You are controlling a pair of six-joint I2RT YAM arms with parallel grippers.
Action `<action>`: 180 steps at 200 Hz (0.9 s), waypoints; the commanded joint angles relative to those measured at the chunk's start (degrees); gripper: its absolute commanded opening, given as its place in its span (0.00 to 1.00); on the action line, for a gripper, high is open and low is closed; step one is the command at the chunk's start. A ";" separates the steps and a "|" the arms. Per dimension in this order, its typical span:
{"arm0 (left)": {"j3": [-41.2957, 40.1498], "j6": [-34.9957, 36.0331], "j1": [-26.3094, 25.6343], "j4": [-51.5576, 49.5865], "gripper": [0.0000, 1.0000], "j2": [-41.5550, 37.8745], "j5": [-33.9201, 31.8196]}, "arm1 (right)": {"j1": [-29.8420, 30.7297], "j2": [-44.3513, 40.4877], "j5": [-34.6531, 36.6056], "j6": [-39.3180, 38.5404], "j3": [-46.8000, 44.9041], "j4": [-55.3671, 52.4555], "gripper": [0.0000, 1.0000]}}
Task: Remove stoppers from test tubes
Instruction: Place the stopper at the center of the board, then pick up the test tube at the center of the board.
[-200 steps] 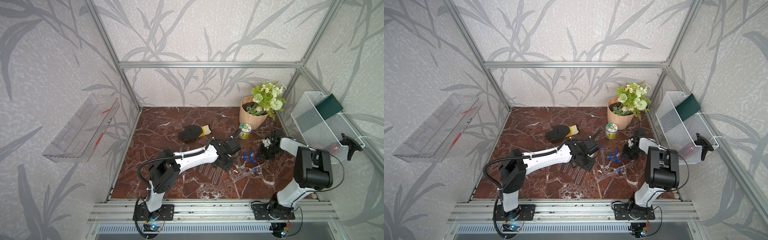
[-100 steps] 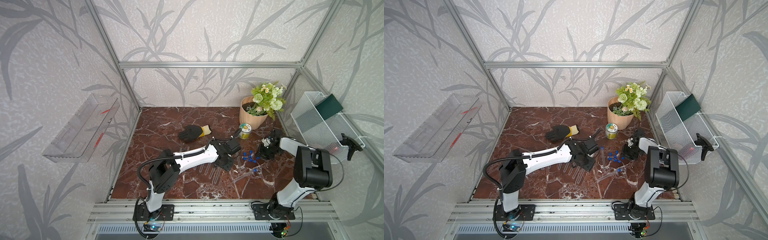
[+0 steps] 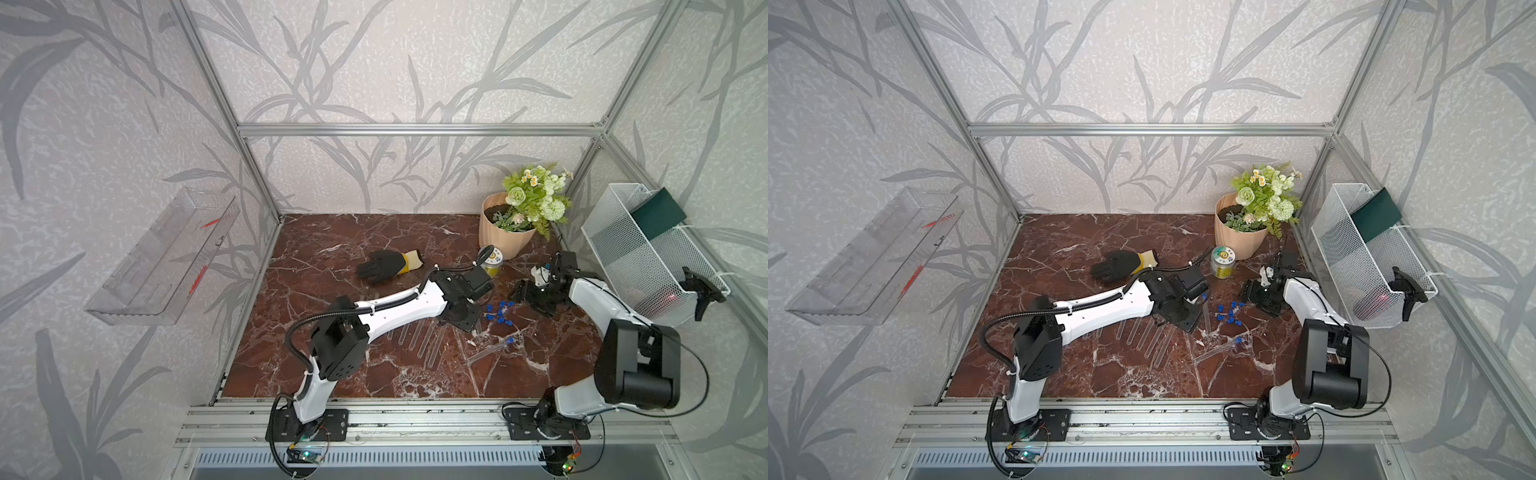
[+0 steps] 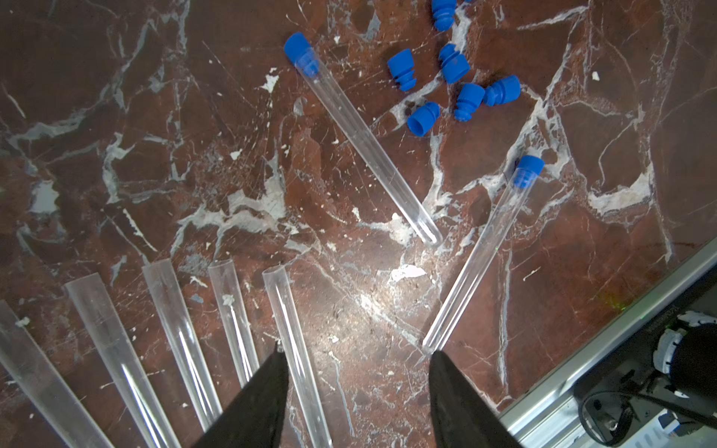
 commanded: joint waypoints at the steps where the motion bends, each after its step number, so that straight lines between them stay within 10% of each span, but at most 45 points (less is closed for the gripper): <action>1: 3.77 -1.96 -0.19 -2.83 0.59 3.26 -1.80 | -0.18 -5.79 -1.91 1.09 -0.78 -3.82 0.85; 180: 26.43 -6.12 -0.16 -4.44 0.58 24.24 -6.91 | 1.06 -18.58 -1.69 2.24 -3.44 -12.54 0.94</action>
